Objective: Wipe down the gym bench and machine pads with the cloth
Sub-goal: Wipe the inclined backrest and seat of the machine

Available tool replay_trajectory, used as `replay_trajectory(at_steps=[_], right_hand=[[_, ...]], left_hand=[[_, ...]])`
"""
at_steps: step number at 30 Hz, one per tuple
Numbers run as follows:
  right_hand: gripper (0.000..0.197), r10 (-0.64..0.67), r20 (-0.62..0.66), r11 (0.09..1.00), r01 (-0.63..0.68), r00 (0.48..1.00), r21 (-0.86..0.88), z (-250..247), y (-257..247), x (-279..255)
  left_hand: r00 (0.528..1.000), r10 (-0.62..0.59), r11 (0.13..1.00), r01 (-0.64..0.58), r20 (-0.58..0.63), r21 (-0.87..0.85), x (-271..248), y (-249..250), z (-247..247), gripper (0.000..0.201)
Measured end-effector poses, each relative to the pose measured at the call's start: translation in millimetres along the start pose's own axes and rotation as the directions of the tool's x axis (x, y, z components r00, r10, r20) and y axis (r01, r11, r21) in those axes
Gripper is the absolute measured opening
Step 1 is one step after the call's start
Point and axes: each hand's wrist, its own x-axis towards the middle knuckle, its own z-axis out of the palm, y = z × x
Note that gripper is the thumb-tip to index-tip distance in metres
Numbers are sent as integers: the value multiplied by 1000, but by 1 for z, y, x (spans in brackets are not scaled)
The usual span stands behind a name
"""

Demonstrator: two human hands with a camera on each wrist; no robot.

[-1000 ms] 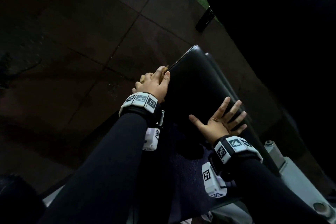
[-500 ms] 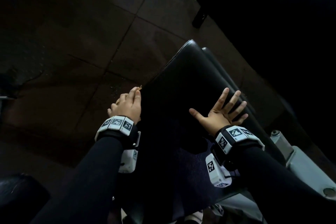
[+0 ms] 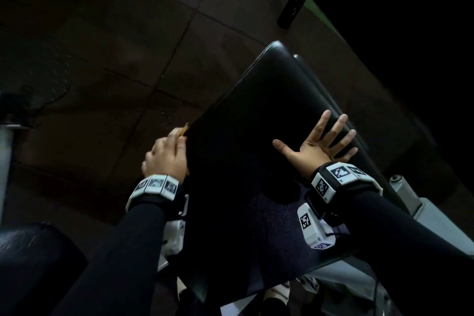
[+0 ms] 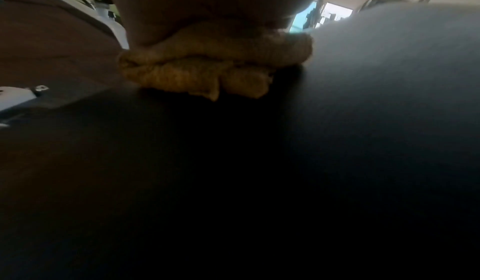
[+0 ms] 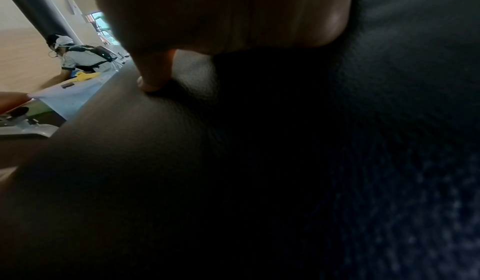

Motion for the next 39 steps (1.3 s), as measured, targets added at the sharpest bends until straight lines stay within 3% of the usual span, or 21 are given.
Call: replay_trajectory(at_steps=[4,10,15,18,21,25,29,33,39], right_hand=[[128,0,-13,1000,0,1000,-5,1,0,1],[128,-4,-39,1000,4,999,-5,4,3,3],[128,-24,-85,1000,24,996,-7,7,5,5],[128,-24,-116,1000,23,993,-12,9,6,5],[129,-32,-131,999,30,991,-16,11,7,7],[129,-42,-152,999,40,987,-16,13,8,8],[130,-39,-167,999,37,985,-18,13,10,10],[130,-50,-186,999,46,981,-24,15,13,11],[129,-70,-217,997,64,974,-32,16,15,10]], left_hand=[[985,-162,987,163,52,-10,-3,-12,0,39],[999,-3,999,5,35,-54,16,49,8,40],[999,39,998,-39,-7,-43,8,17,6,37],[991,-131,991,131,-16,-15,0,-34,5,41],[932,-355,933,348,-77,-89,-15,-67,9,41],[896,-420,902,395,-144,-172,-14,-68,17,40],[816,-573,767,502,-76,-399,-8,-79,14,43],[732,-680,670,598,-38,-440,-7,-80,12,45],[752,-658,674,557,-51,-486,-16,-78,14,43]])
